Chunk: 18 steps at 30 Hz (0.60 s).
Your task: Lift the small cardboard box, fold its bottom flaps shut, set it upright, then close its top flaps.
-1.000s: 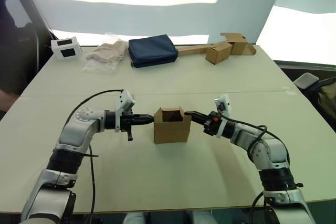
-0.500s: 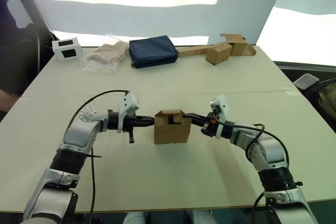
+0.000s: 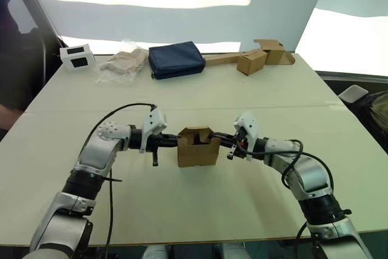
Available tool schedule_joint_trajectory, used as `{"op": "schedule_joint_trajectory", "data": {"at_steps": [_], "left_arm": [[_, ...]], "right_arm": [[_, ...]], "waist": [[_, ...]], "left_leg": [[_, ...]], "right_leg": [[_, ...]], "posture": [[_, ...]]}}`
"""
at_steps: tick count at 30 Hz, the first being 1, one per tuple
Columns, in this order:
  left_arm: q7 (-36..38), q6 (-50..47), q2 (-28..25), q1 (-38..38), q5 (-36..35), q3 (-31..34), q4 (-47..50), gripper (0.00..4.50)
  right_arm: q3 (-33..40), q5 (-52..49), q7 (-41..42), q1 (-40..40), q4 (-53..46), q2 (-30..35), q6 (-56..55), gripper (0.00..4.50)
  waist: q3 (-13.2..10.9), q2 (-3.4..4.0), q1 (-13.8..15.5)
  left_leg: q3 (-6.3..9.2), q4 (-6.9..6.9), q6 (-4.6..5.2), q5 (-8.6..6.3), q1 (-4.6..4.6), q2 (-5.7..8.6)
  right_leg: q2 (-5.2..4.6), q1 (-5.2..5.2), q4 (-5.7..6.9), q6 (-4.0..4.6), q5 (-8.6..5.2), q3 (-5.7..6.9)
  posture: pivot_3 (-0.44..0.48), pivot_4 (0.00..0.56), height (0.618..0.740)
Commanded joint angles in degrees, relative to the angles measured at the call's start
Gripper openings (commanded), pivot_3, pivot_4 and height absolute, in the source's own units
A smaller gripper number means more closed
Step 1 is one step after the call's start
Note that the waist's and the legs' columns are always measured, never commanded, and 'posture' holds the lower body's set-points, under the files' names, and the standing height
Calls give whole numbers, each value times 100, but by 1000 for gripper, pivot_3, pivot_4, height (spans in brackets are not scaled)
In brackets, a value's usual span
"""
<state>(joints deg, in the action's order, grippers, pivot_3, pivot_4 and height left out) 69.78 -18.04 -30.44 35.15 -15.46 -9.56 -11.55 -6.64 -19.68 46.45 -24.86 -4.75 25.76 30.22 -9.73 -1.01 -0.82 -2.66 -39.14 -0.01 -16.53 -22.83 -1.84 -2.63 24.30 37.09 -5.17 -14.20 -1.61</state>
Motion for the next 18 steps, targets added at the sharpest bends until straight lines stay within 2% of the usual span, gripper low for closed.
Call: {"op": "schedule_joint_trajectory", "data": {"at_steps": [1,5,11,14,18], "left_arm": [[-16,-359,20,128,-278,185,224,17],[-31,-462,46,161,-327,135,334,17],[-109,-96,60,52,96,-172,77,17],[-130,1,49,5,188,-191,8,17],[-145,-173,49,5,-27,-27,146,17]], "right_arm": [[-49,-54,95,-264,-325,75,140,0],[-223,91,278,-509,-101,152,125,0],[-718,604,533,-586,364,323,-172,0],[-734,685,551,-617,452,316,-231,0],[-533,538,560,-666,365,256,-198,0]], "waist": [[-2,-1,-3],[-5,-1,-8],[-4,-1,3],[-4,-2,9],[-4,-2,9]], "left_leg": [[0,0,0,0,-2,0],[1,0,0,0,-21,0],[1,0,0,0,-33,2],[1,-2,0,0,-31,2],[3,-7,-2,1,-27,2]], "right_leg": [[0,2,0,-1,1,0],[1,21,0,-9,5,0],[1,28,-5,-12,6,5],[1,24,-4,-8,4,6],[0,19,-4,1,0,4]], "posture": [[0,150,740],[0,150,740],[0,150,740],[0,150,740],[0,150,740]]}}
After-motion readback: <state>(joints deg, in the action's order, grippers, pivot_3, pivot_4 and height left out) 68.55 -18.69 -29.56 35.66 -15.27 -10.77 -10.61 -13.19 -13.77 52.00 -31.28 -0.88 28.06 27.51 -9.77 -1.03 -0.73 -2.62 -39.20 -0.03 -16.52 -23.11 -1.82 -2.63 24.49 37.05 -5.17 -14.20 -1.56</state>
